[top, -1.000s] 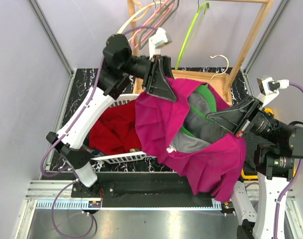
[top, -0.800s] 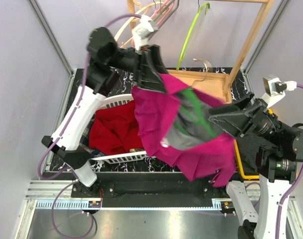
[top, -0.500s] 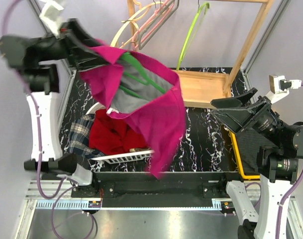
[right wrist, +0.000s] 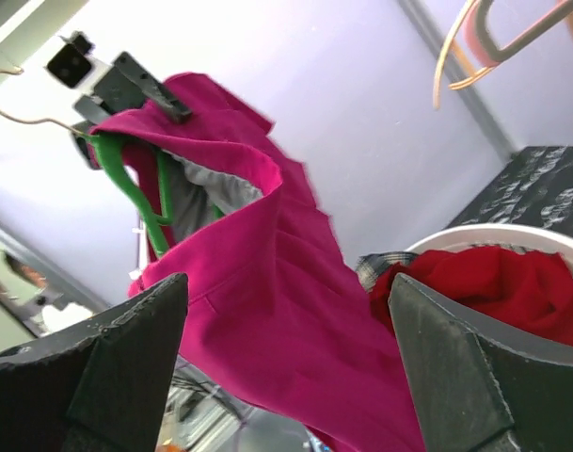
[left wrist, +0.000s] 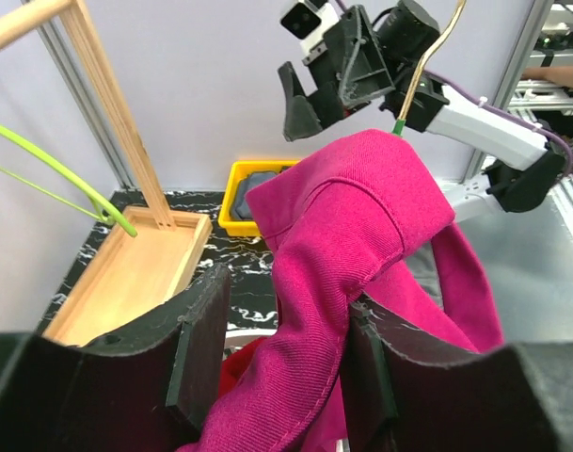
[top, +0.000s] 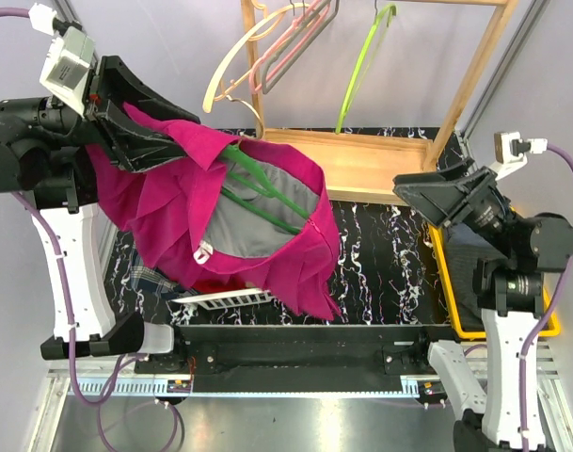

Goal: Remove the skirt from the hanger

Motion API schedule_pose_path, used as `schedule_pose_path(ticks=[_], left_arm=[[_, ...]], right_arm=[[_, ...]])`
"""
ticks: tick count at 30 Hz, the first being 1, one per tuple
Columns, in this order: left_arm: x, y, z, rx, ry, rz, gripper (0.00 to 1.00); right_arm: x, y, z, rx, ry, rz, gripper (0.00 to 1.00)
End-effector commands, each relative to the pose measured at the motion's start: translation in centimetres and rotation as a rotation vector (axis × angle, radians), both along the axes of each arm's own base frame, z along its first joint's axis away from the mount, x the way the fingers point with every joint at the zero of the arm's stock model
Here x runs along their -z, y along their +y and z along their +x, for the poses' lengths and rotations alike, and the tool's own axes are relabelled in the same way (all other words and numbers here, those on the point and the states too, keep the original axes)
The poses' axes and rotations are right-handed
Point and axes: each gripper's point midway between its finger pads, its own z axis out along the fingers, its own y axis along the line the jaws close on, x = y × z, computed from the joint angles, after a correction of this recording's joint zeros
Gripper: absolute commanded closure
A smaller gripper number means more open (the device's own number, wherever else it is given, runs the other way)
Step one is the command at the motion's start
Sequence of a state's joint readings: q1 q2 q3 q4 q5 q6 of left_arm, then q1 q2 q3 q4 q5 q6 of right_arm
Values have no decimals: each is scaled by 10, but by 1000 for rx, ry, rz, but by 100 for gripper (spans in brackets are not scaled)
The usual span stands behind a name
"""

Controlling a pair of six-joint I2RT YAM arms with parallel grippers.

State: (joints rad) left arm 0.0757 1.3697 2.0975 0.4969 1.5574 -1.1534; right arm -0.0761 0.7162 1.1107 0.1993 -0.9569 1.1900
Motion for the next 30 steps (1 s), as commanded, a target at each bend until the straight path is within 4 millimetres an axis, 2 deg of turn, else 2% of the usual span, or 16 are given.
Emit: schedule_pose_path(ticks=[1,3,4,6,7,8,10,13,16,19,22,23,24,26,27,30], left_arm=[[-18,-2,20,-64,-55,-118,100],[-24,2,47,-157,-10,-185,100],[-48,9,60,-270,-131,-258,100],[-59,18,86,-365,-108,-337,100],[-69,22,94,-402,-95,-390,100],[-79,22,89,-406,-109,-405,100],[-74,23,97,-418,-89,-385,100],[-63,27,92,-460,-96,-342,100],[-55,26,80,-442,-78,-332,100],[-56,22,70,-409,-47,-340,100],[-61,21,62,-400,-66,-344,100],[-62,20,57,-394,-72,-342,100],[-62,20,56,-392,-68,-344,100],[-63,20,51,-391,-72,-340,100],[-63,21,51,-391,-65,-342,100],[-64,20,42,-381,-67,-339,100]], right_arm=[[-23,16,-9,-68,-96,20,7],[-14,37,-8,-108,-138,-38,7],[-6,46,-7,-120,-106,-81,7],[19,57,35,28,-146,-265,9],[22,73,19,-22,-128,-346,13],[33,85,35,1,-128,-425,13],[23,90,40,80,-229,-498,11],[8,75,42,170,-314,-528,7],[10,68,50,224,-356,-576,7],[14,70,62,251,-371,-617,19],[16,75,71,260,-376,-619,41],[18,75,75,275,-371,-621,49],[22,76,79,283,-368,-624,65],[26,74,85,313,-360,-624,82],[33,76,89,321,-357,-625,96],[40,70,97,378,-361,-636,100]])
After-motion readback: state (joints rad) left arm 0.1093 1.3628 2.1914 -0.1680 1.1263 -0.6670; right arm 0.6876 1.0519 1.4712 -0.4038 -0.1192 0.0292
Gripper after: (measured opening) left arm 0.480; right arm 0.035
